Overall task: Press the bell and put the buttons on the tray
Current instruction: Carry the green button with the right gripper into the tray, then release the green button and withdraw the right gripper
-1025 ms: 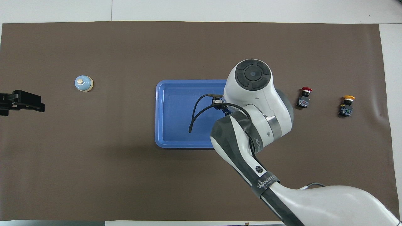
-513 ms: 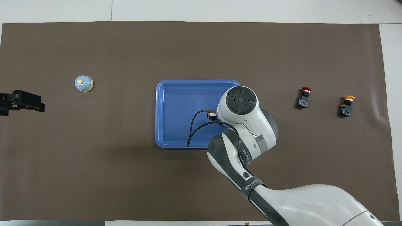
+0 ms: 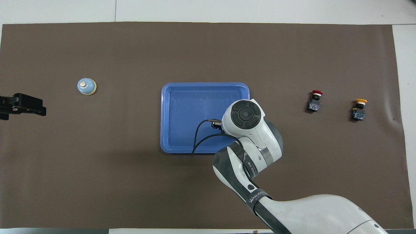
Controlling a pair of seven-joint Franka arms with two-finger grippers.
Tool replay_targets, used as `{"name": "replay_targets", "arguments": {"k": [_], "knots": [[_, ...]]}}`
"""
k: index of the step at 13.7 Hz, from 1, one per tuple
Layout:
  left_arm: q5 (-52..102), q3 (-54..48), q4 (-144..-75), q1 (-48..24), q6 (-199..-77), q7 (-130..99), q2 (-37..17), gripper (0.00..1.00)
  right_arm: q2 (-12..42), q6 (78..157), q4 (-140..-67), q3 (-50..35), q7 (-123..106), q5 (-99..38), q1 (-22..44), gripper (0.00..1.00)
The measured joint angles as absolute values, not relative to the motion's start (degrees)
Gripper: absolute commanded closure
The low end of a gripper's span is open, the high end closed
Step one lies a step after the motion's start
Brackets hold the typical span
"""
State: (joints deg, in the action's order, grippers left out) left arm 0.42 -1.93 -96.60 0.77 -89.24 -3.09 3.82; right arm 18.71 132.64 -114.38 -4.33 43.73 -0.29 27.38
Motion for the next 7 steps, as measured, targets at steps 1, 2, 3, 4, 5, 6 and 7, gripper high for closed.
{"name": "replay_targets", "arguments": {"k": [1,2,3,4,5,6,7], "knots": [[0.42,-1.93,-96.60,0.77,-89.24,-3.09,3.82,0.00,18.17,131.66,-113.94,-4.24,44.49,-0.29,27.34,0.00],[0.42,-1.93,-96.60,0.77,-89.24,-3.09,3.82,0.00,17.32,129.78,-113.06,-3.97,44.91,-0.29,27.15,0.00],[0.42,-1.93,-96.60,0.77,-89.24,-3.09,3.82,0.00,16.14,127.34,-111.73,-3.70,45.06,-0.29,26.50,0.00],[0.42,-1.93,-96.60,0.77,-89.24,-3.09,3.82,0.00,14.71,124.56,-110.10,-3.52,45.09,-0.29,25.14,0.00],[0.42,-1.93,-96.60,0.77,-89.24,-3.09,3.82,0.00,13.18,121.79,-108.53,-3.39,45.08,-0.26,23.09,0.00],[0.42,-1.93,-96.60,0.77,-89.24,-3.09,3.82,0.00,11.92,119.64,-107.41,-3.33,44.53,-0.16,20.73,0.00],[0.42,-1.93,-96.60,0.77,-89.24,-3.09,3.82,0.00,11.05,118.25,-106.68,-3.24,43.07,-0.05,18.10,0.00]]}}
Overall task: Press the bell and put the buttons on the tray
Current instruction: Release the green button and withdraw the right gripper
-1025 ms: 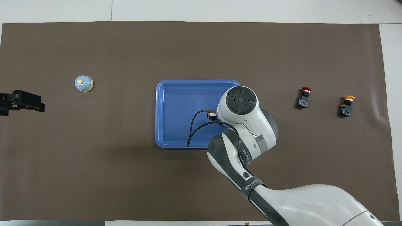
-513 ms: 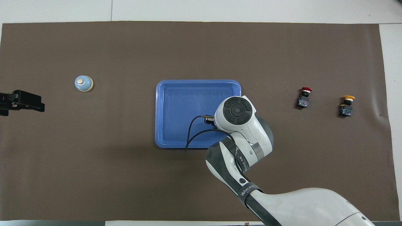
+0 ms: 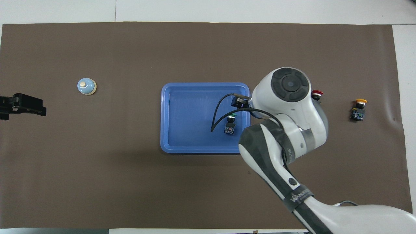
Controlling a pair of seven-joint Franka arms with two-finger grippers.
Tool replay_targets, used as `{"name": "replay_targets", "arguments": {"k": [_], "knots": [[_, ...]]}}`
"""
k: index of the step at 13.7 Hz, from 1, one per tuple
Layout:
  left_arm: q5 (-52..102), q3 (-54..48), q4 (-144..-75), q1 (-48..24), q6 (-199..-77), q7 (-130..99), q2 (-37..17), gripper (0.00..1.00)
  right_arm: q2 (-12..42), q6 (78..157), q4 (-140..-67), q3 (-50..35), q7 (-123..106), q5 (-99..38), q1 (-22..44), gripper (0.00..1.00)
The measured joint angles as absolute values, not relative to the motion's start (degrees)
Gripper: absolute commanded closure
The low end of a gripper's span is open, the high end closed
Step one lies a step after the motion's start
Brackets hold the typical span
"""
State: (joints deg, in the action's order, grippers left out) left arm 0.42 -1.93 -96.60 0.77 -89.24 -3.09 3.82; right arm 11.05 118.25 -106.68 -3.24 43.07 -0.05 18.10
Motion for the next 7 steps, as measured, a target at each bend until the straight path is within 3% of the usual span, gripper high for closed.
{"name": "replay_targets", "arguments": {"k": [7], "knots": [[0.42,-1.93,-96.60,0.77,-89.24,-3.09,3.82,0.00,12.35,121.15,-108.46,-2.89,21.38,2.76,-0.72,0.00]]}}
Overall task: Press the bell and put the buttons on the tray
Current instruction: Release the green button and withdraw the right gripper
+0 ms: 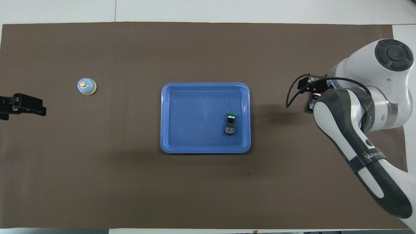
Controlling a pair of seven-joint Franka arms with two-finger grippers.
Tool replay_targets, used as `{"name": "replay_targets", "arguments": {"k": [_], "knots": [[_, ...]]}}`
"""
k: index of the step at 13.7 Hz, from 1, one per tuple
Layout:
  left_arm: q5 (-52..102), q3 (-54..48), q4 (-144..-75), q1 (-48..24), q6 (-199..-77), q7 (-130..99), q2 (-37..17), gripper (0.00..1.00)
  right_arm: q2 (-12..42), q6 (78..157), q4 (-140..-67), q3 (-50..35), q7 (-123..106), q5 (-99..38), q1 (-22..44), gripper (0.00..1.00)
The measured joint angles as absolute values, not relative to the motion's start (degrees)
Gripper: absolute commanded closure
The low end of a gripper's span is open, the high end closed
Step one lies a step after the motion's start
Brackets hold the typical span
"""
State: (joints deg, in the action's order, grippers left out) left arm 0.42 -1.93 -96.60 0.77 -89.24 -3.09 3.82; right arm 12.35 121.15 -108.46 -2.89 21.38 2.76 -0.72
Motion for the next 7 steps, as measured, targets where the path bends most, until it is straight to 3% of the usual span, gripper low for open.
{"name": "replay_targets", "arguments": {"k": [3,7], "knots": [[0.42,-1.93,-96.60,0.77,-89.24,-3.09,3.82,0.00,13.85,129.56,-114.03,-2.88,17.50,2.91,-4.69,0.00],[0.42,-1.93,-96.60,0.77,-89.24,-3.09,3.82,0.00,15.99,137.40,-118.32,-3.25,17.50,2.95,-4.61,0.00]]}}
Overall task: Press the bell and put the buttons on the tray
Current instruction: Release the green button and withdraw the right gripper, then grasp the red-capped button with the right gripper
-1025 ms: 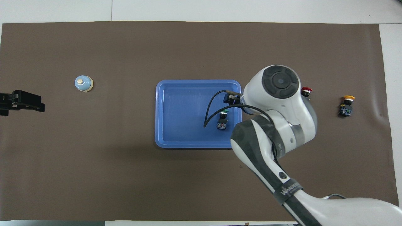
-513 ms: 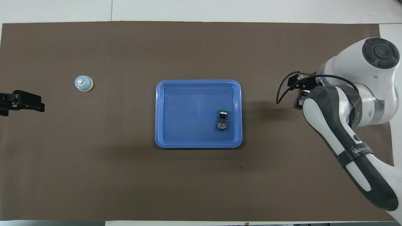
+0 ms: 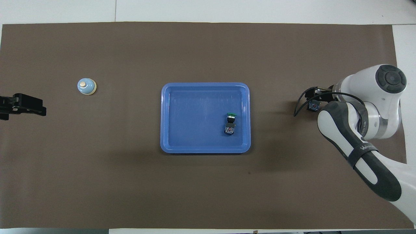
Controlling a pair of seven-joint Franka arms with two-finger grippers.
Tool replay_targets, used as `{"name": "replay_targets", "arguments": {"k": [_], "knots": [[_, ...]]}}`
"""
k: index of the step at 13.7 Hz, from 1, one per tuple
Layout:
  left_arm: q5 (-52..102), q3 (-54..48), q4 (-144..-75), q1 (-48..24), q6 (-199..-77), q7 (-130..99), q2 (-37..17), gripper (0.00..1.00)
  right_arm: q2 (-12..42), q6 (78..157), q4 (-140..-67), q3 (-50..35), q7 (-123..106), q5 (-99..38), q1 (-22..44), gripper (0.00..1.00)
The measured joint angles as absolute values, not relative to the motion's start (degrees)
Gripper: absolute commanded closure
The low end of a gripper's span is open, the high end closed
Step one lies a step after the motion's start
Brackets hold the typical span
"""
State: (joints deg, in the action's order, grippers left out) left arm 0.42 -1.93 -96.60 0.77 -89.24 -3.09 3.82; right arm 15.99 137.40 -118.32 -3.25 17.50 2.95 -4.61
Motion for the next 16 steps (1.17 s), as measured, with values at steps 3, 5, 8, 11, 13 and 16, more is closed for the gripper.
{"name": "replay_targets", "arguments": {"k": [3,5,8,11,13,16], "knots": [[0.42,-1.93,-96.60,0.77,-89.24,-3.09,3.82,0.00,16.48,141.25,-121.15,-3.28,17.50,2.98,-4.60,0.79],[0.42,-1.93,-96.60,0.77,-89.24,-3.09,3.82,0.00,16.46,141.35,-121.25,-3.32,17.50,3.00,-4.57,1.00],[0.42,-1.93,-96.60,0.77,-89.24,-3.09,3.82,0.00,16.12,141.33,-121.24,-3.34,17.50,3.09,-4.30,1.00],[0.42,-1.93,-96.60,0.77,-89.24,-3.09,3.82,0.00,16.02,138.52,-119.69,-3.93,17.50,3.09,-3.59,1.00],[0.42,-1.93,-96.60,0.77,-89.24,-3.09,3.82,0.00,15.62,131.61,-114.97,-4.08,18.75,3.04,-1.17,1.00],[0.42,-1.93,-96.60,0.77,-89.24,-3.09,3.82,0.00,15.18,119.61,-105.10,-4.24,26.59,2.95,5.96,1.00]]}}
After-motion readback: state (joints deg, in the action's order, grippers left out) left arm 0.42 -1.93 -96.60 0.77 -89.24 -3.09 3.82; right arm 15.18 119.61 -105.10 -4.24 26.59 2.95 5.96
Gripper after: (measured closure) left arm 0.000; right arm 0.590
